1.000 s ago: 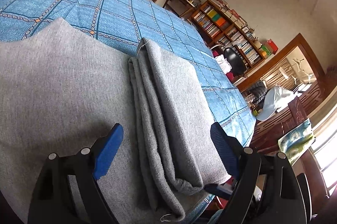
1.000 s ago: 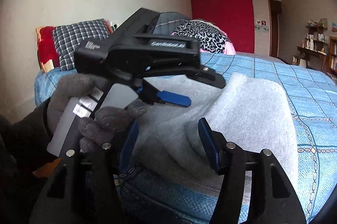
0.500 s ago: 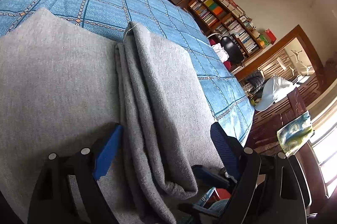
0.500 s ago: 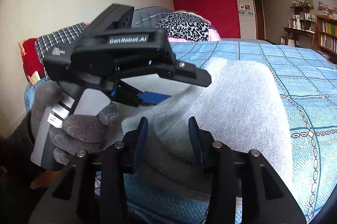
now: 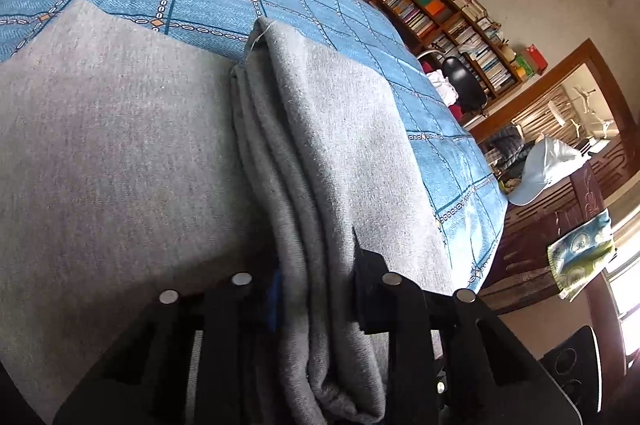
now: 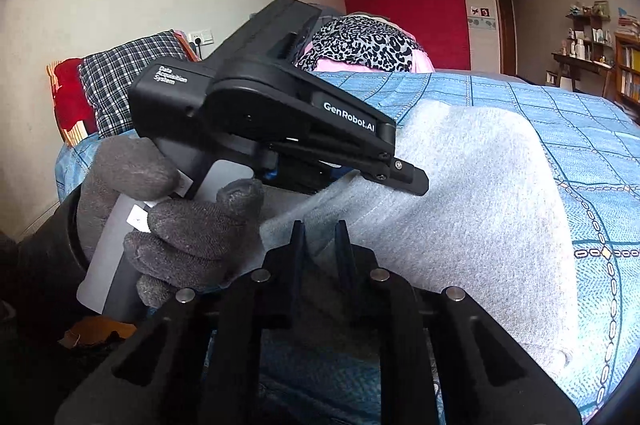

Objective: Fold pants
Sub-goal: 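Open the right gripper to release the cuff while the left gripper holds the fold, then open the left gripper and lift it off the folded sweatpants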

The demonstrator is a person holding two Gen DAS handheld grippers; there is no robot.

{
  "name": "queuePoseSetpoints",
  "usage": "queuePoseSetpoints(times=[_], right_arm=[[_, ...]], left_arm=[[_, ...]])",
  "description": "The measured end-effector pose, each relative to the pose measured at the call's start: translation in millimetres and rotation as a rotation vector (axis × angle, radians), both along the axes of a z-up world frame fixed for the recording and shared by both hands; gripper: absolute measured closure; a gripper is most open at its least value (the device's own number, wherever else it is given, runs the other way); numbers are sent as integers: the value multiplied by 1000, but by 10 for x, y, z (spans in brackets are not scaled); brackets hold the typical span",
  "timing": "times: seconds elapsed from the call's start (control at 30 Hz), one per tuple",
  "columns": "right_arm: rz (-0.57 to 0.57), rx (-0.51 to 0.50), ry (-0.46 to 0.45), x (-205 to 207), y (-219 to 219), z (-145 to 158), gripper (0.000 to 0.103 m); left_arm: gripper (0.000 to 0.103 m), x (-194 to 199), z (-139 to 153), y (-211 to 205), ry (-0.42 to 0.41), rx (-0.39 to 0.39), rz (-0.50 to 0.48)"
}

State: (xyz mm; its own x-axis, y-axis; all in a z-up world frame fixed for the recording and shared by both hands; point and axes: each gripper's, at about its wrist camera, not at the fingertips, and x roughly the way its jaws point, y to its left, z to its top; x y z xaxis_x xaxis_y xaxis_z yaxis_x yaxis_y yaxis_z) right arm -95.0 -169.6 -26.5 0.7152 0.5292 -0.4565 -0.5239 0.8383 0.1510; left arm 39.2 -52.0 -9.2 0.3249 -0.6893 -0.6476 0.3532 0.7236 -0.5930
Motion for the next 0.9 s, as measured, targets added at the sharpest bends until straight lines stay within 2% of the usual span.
queuePoseSetpoints(times=[0.03, 0.2, 0.27, 0.33, 0.47, 0.53, 0.6, 0.67, 0.73, 0.8, 0.9], right_arm=[[28, 11, 1, 5, 4, 35, 95], [78, -8, -48, -41, 70, 199, 96], [99, 16, -39, -56, 20, 225, 95], [110, 35, -30, -73, 19, 277, 90], [126, 87, 5, -87, -120, 323, 89], [66, 83, 18, -44, -177, 330, 89], [-24, 66, 37, 47, -253, 281, 89], [-122, 63, 83, 184, -342, 203, 89], [-173, 59, 146, 286, -417, 47, 89], [-167, 80, 153, 282, -481, -56, 89], [-173, 48, 130, 250, -420, -57, 89]], left_arm=[[83, -29, 28, 36, -8, -10, 8], [84, -268, 297, 218, -131, 5, 61], [84, -369, 362, 294, -175, 38, 84], [84, -456, 362, 391, -202, 83, 113], [84, -481, 206, 562, -228, 204, 161], [81, -460, 52, 601, -196, 214, 151], [80, -482, 5, 621, -208, 207, 157], [76, -479, 37, 635, -212, 207, 157], [52, -487, 91, 642, -223, 201, 167], [49, -520, 182, 652, -270, 212, 194], [49, -537, 375, 678, -343, 210, 225]])
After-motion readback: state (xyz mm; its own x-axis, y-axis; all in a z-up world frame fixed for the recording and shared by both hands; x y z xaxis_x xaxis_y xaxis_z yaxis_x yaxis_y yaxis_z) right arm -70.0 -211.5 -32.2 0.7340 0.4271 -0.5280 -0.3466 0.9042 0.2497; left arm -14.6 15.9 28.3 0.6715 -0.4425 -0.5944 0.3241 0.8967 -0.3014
